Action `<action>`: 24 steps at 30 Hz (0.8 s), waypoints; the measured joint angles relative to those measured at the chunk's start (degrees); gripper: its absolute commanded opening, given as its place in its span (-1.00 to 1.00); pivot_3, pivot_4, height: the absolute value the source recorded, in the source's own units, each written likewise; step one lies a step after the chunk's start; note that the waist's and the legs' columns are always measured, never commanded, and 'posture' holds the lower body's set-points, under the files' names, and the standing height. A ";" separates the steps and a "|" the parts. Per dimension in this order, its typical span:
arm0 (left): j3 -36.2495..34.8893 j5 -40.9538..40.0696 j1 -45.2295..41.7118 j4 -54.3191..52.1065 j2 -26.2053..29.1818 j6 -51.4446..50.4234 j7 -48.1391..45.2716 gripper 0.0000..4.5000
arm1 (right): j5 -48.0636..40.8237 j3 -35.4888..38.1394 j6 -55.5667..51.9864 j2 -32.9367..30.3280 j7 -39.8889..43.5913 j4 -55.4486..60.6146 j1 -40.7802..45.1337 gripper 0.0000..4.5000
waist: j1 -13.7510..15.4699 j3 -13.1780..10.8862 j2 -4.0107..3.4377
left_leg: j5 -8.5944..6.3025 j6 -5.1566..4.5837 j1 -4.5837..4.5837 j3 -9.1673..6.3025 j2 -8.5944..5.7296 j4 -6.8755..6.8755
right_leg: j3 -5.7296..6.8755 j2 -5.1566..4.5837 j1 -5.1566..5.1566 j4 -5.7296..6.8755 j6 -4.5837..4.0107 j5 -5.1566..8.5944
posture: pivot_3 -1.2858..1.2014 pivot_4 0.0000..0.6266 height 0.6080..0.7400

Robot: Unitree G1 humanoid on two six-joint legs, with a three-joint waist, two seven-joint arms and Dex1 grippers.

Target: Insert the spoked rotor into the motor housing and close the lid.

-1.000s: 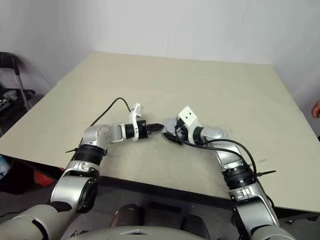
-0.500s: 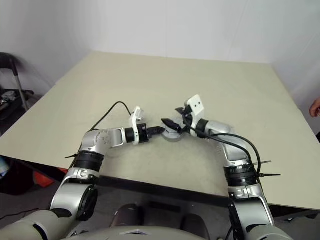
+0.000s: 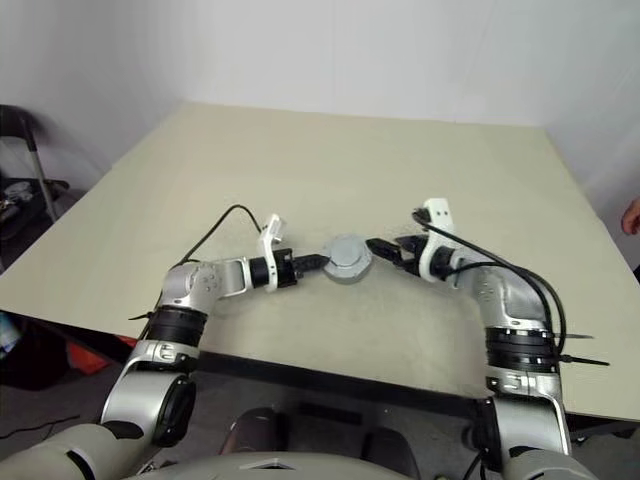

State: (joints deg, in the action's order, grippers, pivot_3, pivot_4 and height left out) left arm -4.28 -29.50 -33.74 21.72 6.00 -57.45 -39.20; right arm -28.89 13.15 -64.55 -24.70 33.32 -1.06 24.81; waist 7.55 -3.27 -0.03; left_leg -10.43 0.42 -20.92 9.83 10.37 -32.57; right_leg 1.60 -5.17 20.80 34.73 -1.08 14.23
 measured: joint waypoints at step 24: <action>0.63 0.13 1.36 -2.34 1.36 0.64 1.05 -1.00 | -5.24 4.85 -5.57 15.84 -6.40 -12.40 6.58 0.80 | -0.38 0.14 -0.31 | 0.21 0.35 -0.02 0.01 0.00 0.30 | 0.00 0.01 0.20 0.02 0.01 -0.01 | 0.03 -1.00 1.00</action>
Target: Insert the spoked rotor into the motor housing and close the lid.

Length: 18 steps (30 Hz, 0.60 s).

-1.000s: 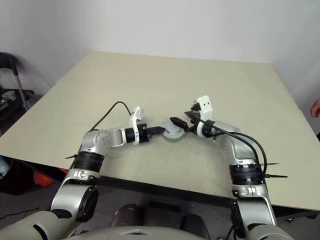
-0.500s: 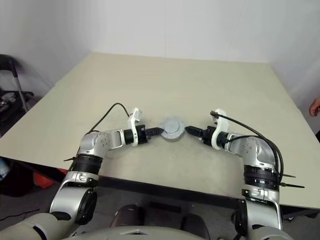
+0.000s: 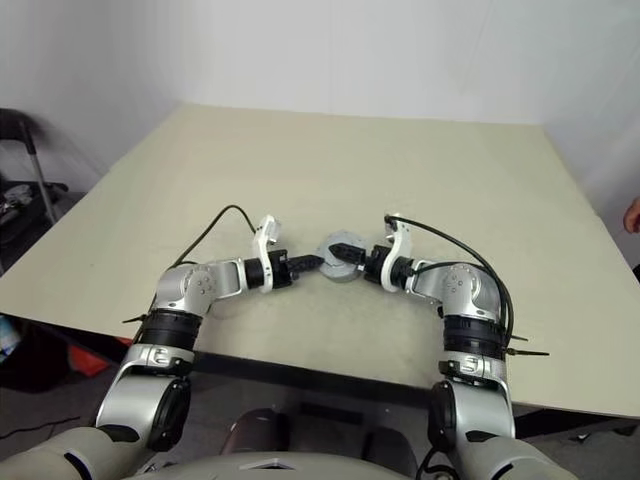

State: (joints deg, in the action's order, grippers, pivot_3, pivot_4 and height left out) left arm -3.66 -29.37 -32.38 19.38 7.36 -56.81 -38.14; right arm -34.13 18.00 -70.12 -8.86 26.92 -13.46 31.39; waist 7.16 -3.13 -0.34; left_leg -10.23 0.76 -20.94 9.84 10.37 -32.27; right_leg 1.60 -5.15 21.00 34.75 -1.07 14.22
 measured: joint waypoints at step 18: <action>-1.21 -0.09 0.47 0.63 0.92 1.30 1.33 -1.00 | -1.97 2.85 1.89 0.46 -3.21 -7.29 4.08 -0.08 | 0.12 0.10 -0.15 | 0.12 0.19 0.05 -0.01 -0.03 0.05 | -0.02 -0.01 -0.03 0.01 0.06 -0.02 | 0.03 -1.00 1.00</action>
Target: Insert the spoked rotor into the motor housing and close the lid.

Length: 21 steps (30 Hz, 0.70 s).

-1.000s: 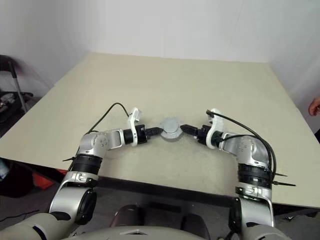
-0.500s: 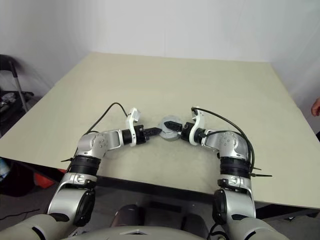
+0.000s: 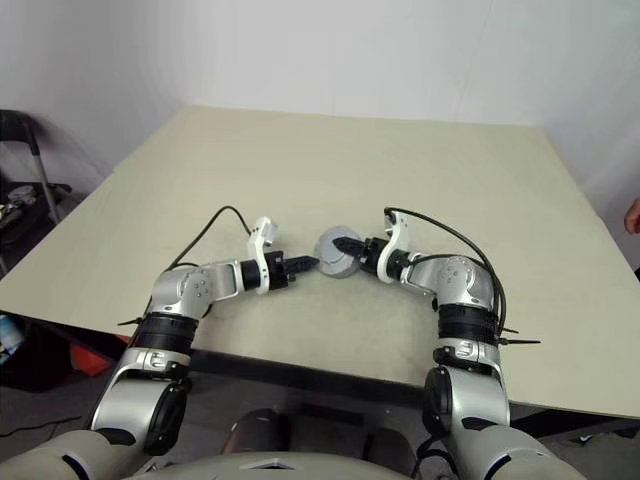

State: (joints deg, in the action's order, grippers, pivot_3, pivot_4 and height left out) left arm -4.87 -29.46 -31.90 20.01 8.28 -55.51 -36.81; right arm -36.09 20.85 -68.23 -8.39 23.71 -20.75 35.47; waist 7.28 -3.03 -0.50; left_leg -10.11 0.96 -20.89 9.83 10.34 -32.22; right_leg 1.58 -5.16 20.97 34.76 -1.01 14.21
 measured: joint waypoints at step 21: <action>-30.01 -34.17 5.67 -12.74 -4.67 -8.10 16.21 0.33 | -18.28 19.56 -6.65 13.02 -24.68 -1.49 14.66 -0.08 | -0.13 -0.17 -0.02 | -0.04 -0.08 -2.00 0.14 0.50 -0.32 | 0.11 0.69 1.81 0.17 0.14 -0.34 | 0.03 -1.00 1.00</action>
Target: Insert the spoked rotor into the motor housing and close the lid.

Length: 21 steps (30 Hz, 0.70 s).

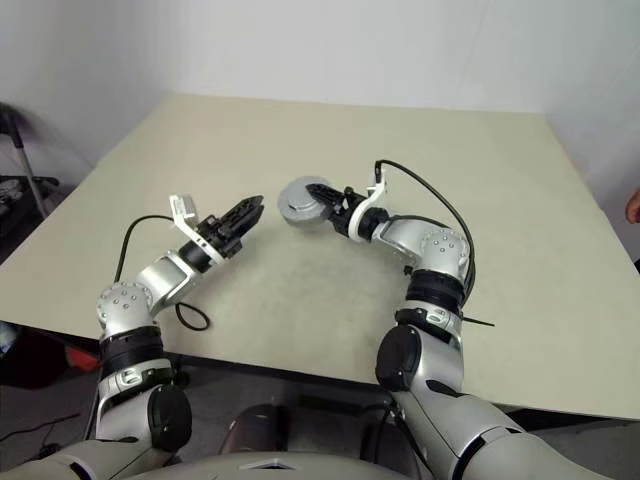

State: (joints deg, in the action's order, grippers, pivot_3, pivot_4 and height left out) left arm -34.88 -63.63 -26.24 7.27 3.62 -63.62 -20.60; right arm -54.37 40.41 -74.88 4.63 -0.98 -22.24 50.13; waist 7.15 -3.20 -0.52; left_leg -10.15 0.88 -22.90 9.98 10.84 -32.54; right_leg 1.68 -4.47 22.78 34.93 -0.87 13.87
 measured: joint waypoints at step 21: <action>4.42 -13.24 -4.02 6.38 -3.89 4.55 6.30 0.99 | -4.81 -3.16 -3.54 -0.24 -3.12 -0.32 4.59 -0.08 | 0.02 -0.02 0.03 | 0.44 0.75 0.24 -0.15 0.01 -0.32 | -0.14 0.06 -0.36 0.04 0.29 -0.58 | 0.03 -1.00 1.00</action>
State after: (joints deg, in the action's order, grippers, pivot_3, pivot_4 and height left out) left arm -30.47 -76.87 -30.25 13.64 -0.27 -59.07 -14.30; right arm -59.18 37.26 -78.42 4.39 -4.10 -22.56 54.72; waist 7.17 -3.21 -0.49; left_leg -9.71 1.63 -22.65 9.83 10.86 -32.87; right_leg 1.55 -4.41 22.43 34.97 -0.58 13.29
